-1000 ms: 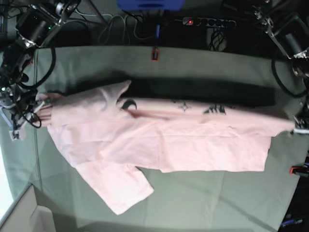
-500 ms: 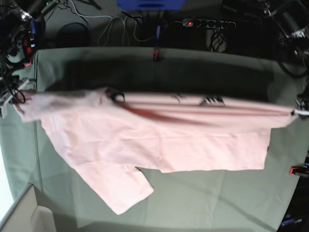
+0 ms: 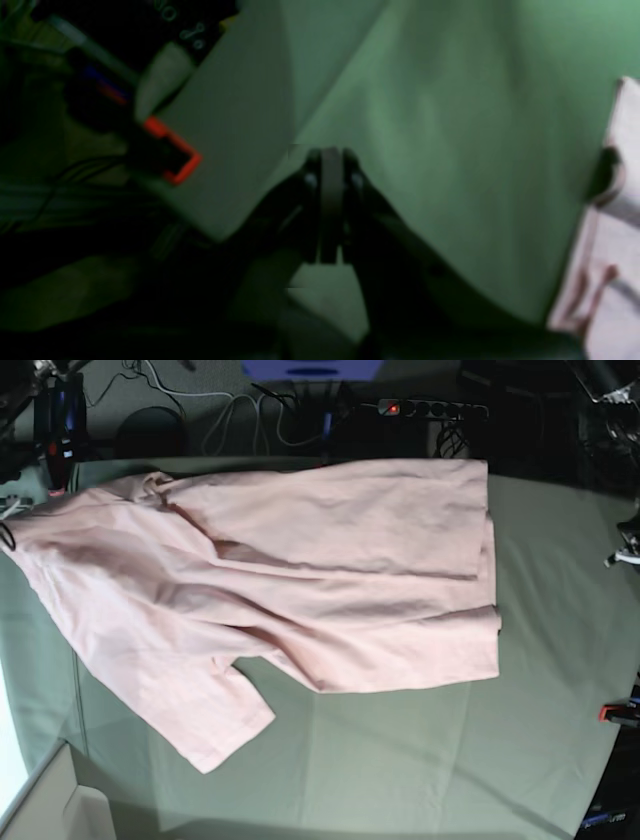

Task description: Layout the t-shirt on the table in an organized manner, then fold the t-shirt properly

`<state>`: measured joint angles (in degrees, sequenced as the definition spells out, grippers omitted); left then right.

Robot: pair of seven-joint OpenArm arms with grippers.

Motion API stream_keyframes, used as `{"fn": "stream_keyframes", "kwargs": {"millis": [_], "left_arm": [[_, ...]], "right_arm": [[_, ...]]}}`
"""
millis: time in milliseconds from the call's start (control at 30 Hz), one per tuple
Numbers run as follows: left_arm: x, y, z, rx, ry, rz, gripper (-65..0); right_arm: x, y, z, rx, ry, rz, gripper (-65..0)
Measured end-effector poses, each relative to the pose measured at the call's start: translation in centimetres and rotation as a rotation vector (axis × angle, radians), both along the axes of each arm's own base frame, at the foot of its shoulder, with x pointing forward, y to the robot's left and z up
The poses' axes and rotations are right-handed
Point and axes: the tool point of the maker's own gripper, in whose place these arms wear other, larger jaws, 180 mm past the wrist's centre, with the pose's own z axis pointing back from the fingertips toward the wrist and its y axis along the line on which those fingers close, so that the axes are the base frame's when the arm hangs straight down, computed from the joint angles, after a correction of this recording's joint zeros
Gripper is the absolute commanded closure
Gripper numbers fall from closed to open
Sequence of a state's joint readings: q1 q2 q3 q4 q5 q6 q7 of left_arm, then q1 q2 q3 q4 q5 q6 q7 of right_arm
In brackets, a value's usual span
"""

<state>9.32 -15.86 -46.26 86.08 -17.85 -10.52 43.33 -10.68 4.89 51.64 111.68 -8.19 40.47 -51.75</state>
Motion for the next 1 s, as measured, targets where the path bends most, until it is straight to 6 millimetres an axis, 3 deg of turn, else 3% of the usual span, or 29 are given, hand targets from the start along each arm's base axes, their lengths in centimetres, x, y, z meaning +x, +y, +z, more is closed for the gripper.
{"fn": "stream_keyframes", "kwargs": {"millis": [300,533,667,767,900,1000], "left_arm": [[-1.9,-5.7,-5.0,-0.160,0.040,0.025,-0.4],[-2.3,-12.3,-8.2,-0.318,0.045,0.035,-0.5],[-1.5,-16.8,-9.2,-0.351,0.085,-0.088,-0.5],[-2.1,-20.4,-10.1,-0.375,0.135,-0.188,-0.5],[-2.4,-21.8,-10.3,-0.377,0.144,-0.227,-1.2],[-3.0,-21.8,-10.4,-0.383,0.144,-0.221,-6.4]], "right_arm": [[0.3,1.5,-1.1,0.048,-0.012,-0.003,0.0],[1.6,3.0,-1.4,0.066,-0.014,0.053,0.0],[1.2,3.4,-2.0,0.080,0.000,0.042,0.0],[1.5,3.4,-1.8,0.079,-0.012,0.048,0.0],[1.4,3.4,-1.9,0.079,-0.008,0.044,0.0],[1.4,3.4,-1.9,0.080,-0.009,0.046,0.0]]}}
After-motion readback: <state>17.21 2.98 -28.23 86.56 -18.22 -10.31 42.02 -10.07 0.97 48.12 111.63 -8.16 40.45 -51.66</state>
